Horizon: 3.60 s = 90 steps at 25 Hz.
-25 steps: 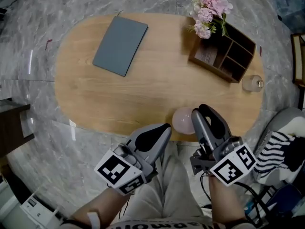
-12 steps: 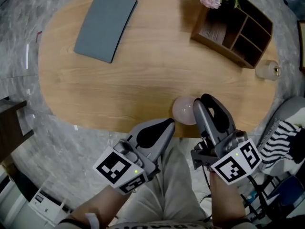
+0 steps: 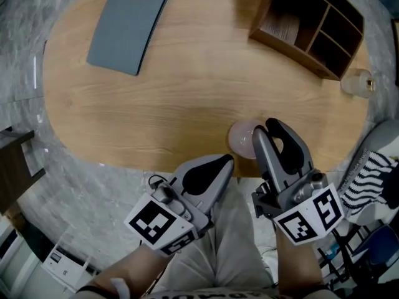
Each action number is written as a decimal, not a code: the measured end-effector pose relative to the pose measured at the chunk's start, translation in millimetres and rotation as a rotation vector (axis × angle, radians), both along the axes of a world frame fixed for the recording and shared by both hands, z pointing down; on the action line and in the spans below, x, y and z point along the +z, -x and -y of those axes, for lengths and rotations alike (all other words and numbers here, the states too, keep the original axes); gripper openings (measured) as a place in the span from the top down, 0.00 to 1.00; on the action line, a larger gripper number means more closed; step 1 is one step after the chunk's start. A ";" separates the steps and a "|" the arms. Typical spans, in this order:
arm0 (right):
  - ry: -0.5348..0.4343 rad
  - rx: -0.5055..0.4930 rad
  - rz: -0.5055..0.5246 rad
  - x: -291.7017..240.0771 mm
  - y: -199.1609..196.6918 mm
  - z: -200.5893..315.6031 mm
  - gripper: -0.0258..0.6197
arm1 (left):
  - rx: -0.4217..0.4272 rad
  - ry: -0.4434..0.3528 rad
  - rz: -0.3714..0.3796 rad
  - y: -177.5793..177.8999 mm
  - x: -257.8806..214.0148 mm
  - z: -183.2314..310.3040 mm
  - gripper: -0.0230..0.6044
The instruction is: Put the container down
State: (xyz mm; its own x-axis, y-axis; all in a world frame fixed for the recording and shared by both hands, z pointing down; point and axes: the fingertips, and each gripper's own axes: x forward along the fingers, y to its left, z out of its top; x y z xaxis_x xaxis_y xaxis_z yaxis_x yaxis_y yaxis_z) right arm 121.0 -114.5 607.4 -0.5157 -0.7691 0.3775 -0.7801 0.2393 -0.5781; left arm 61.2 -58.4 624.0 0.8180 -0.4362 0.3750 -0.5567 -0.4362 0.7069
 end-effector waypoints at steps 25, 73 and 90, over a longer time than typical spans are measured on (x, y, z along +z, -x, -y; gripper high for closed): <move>-0.091 -0.043 -0.122 2.5 25.6 -12.1 0.78 | -0.001 -0.016 -0.008 6.8 4.5 -12.2 0.94; -0.215 -0.108 -0.284 6.5 43.3 -24.6 0.78 | -0.082 -0.061 -0.020 34.2 -4.7 -57.6 0.94; -0.080 -0.193 -0.457 31.0 48.8 -28.6 0.75 | -0.122 -0.150 0.040 67.0 -105.7 -23.9 0.94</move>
State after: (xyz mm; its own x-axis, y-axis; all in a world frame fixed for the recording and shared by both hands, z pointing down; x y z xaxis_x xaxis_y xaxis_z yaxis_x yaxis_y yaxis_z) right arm 72.2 -85.9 638.5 -0.4471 -0.7119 0.5416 -0.8864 0.4337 -0.1617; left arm -5.8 -34.4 518.3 0.7417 -0.5842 0.3295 -0.6379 -0.4626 0.6157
